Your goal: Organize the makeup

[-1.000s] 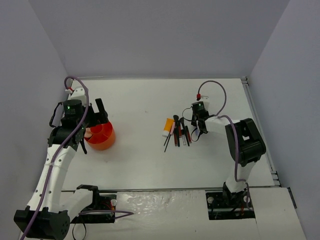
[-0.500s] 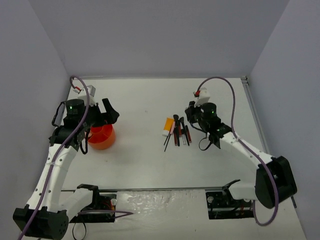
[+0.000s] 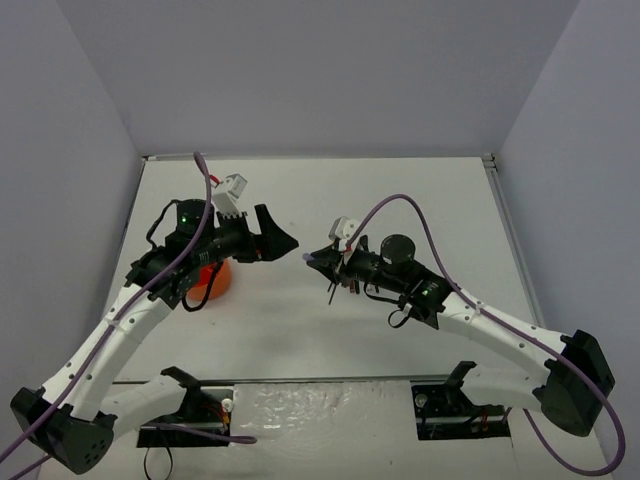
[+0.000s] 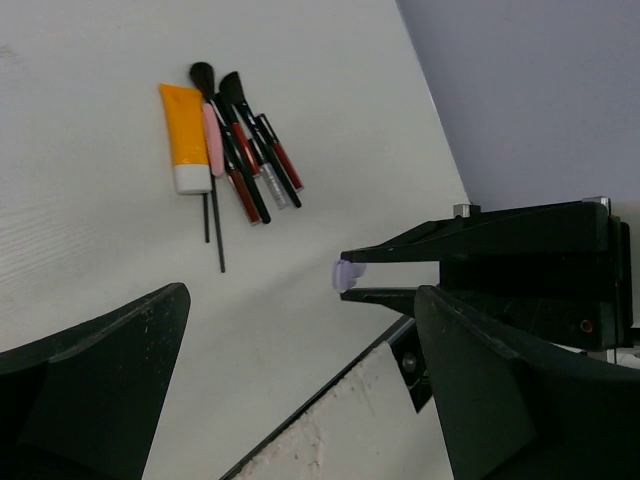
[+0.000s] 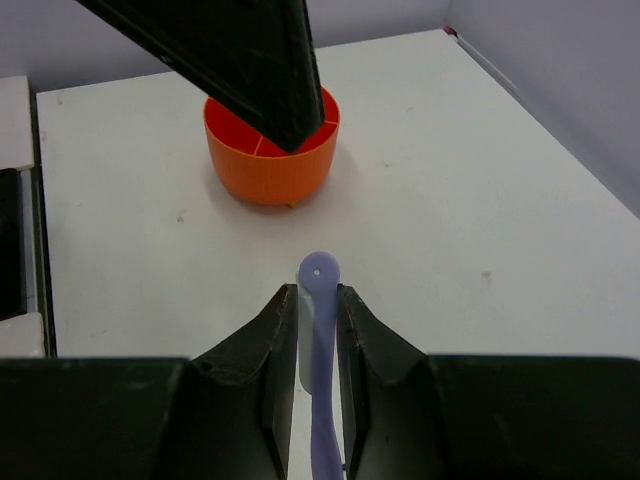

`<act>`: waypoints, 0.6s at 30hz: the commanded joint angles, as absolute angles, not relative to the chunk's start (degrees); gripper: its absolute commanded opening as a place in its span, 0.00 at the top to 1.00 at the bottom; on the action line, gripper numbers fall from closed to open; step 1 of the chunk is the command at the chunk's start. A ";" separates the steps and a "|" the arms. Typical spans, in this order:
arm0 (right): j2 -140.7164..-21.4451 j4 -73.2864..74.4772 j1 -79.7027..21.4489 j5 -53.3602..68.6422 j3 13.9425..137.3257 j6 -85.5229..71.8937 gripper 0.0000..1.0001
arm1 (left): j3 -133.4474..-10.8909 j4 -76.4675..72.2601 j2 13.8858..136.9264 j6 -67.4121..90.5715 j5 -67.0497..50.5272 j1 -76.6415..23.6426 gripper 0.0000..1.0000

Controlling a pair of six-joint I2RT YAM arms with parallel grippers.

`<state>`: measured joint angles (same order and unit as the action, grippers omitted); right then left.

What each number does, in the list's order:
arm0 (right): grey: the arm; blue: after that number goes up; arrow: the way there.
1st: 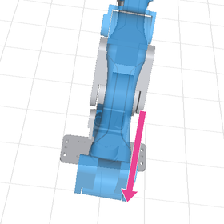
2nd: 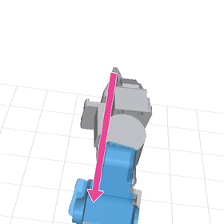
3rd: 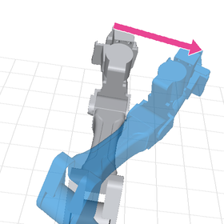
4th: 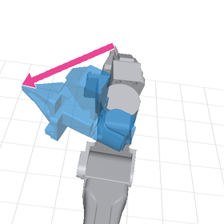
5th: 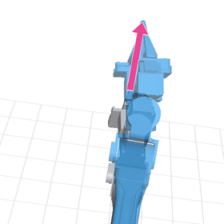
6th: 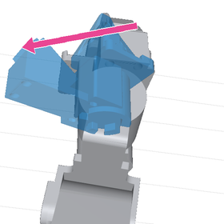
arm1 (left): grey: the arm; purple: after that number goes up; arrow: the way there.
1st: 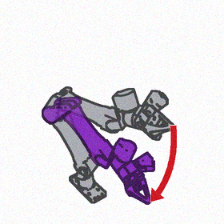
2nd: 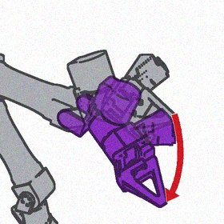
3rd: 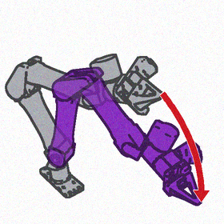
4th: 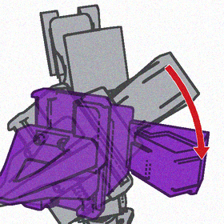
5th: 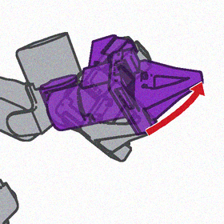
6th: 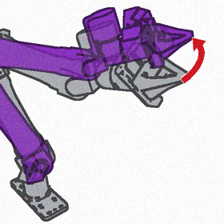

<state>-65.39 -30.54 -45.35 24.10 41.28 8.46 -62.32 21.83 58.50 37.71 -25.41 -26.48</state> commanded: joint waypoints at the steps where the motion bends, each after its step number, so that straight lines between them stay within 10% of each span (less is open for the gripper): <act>1: -63.54 -33.93 -46.94 27.86 45.61 12.57 1.00 | -66.81 16.72 60.57 41.93 -24.51 -31.40 0.09; 18: -61.38 -32.50 -47.11 28.49 45.22 13.90 1.00 | -69.31 19.43 65.61 42.16 -23.68 -35.94 0.42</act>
